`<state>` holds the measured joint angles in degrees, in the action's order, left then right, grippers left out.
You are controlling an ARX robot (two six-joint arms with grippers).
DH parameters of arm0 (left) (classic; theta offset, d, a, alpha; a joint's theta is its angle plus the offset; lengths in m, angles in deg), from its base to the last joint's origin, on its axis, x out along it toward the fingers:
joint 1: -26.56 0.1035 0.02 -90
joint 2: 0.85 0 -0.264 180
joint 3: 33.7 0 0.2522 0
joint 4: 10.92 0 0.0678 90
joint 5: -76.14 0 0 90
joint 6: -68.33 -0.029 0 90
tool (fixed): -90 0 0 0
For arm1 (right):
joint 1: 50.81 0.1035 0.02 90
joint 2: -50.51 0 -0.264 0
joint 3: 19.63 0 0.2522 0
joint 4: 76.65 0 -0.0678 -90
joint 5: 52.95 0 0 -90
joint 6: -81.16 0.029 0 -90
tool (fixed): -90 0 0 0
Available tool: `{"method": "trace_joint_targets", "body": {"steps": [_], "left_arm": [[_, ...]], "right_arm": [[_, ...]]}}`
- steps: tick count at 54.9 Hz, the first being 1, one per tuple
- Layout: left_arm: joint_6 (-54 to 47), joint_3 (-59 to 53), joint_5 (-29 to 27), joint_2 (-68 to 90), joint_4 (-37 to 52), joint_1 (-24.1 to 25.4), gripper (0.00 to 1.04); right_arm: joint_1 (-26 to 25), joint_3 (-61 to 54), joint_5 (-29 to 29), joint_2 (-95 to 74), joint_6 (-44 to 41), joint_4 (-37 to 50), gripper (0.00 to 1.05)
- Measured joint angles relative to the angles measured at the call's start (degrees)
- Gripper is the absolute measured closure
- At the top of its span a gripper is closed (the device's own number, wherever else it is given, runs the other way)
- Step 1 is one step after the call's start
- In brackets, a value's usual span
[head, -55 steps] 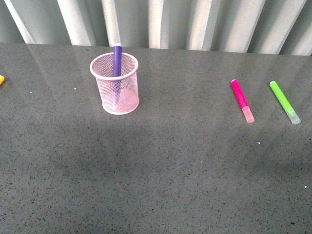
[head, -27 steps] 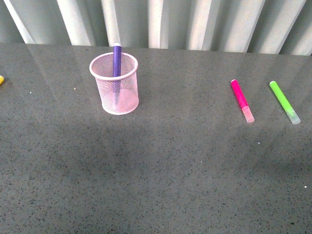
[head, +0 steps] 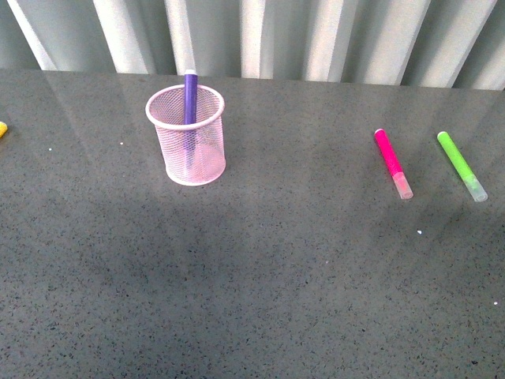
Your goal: Insert purple and pink pens into pink cup
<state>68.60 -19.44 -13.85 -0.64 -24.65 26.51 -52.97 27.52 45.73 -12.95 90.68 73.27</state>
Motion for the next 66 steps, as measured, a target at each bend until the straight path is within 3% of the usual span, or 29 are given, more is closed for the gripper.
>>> {"method": "trace_joint_targets", "body": {"steps": [10, 22, 45, 66], "left_arm": [[0.0, 0.0, 0.0, 0.0, 0.0, 0.0, 0.07], [0.0, 0.0, 0.0, 0.0, 0.0, 0.0, 0.07], [0.0, 0.0, 0.0, 0.0, 0.0, 0.0, 0.07], [0.0, 0.0, 0.0, 0.0, 0.0, 0.0, 0.07]], "right_arm": [[0.3, 11.8, -6.8, -17.8, 1.7, -5.3, 0.07], [0.5, 25.0, -10.6, -30.7, 1.0, -6.6, 0.07], [3.3, 38.5, -10.7, -46.9, -7.7, -8.3, 0.07], [5.6, 49.6, -8.6, -59.3, -7.2, -7.4, 0.07]]}}
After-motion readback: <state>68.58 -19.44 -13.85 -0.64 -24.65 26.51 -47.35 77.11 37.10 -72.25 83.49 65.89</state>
